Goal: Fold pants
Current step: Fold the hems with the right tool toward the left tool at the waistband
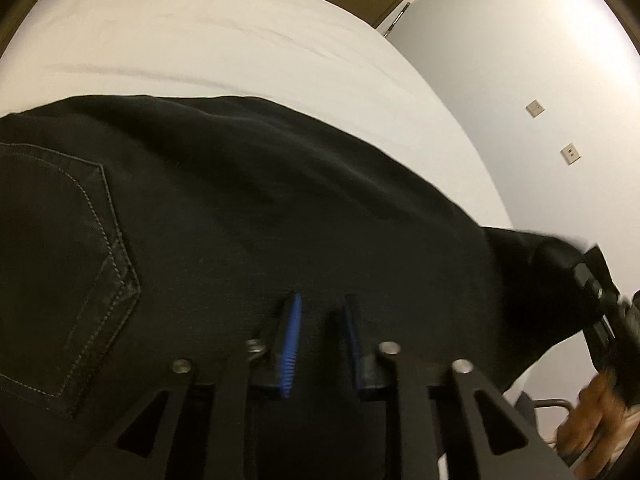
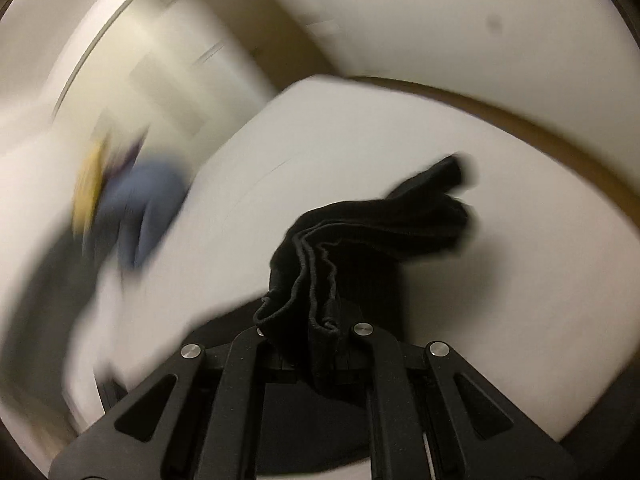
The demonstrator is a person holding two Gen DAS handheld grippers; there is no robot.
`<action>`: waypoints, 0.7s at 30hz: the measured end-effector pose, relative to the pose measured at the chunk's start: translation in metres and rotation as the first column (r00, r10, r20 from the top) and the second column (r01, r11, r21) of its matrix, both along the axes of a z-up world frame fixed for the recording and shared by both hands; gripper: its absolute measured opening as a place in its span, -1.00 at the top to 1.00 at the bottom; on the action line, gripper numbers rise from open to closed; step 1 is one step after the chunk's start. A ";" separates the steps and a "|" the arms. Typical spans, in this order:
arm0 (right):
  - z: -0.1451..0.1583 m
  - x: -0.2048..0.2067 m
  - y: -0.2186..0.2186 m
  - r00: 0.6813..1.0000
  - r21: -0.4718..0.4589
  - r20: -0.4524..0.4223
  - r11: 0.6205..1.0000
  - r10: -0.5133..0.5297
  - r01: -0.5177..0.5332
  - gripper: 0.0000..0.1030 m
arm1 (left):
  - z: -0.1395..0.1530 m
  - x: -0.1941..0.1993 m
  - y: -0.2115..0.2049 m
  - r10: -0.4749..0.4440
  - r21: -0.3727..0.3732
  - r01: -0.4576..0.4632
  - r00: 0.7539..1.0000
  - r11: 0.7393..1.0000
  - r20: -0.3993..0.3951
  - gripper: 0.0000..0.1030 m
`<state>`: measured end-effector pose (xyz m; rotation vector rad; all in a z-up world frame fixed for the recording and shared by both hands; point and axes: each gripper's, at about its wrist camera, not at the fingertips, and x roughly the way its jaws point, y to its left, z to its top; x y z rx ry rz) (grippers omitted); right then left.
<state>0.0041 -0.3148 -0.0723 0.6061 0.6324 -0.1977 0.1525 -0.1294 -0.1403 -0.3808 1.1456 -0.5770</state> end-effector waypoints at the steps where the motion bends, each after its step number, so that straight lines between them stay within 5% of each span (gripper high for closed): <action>1: 0.002 0.014 0.040 0.993 -0.112 -0.042 0.987 0.114 -0.118 0.86 | 0.001 0.000 0.001 -0.003 -0.014 0.003 1.000 1.000 -0.003 0.07; 4: -0.026 0.037 0.113 0.941 -0.285 -0.218 0.905 0.259 -0.315 0.86 | 0.008 -0.005 -0.001 -0.022 -0.053 0.021 1.000 0.998 -0.001 -0.56; 6: -0.053 0.044 0.146 0.891 -0.341 -0.336 0.843 0.305 -0.416 0.86 | 0.013 -0.007 -0.002 -0.027 -0.055 0.027 1.000 0.998 0.004 -0.72; 15: -0.056 0.029 0.147 0.911 -0.353 -0.291 0.852 0.294 -0.387 0.86 | 0.014 -0.002 -0.009 -0.026 -0.221 0.002 0.994 0.975 -0.105 -0.86; 21: -0.032 0.014 0.158 0.923 -0.449 -0.246 0.809 0.297 -0.380 0.86 | 0.012 0.019 -0.038 -0.066 -0.233 0.023 0.982 0.972 -0.179 -0.94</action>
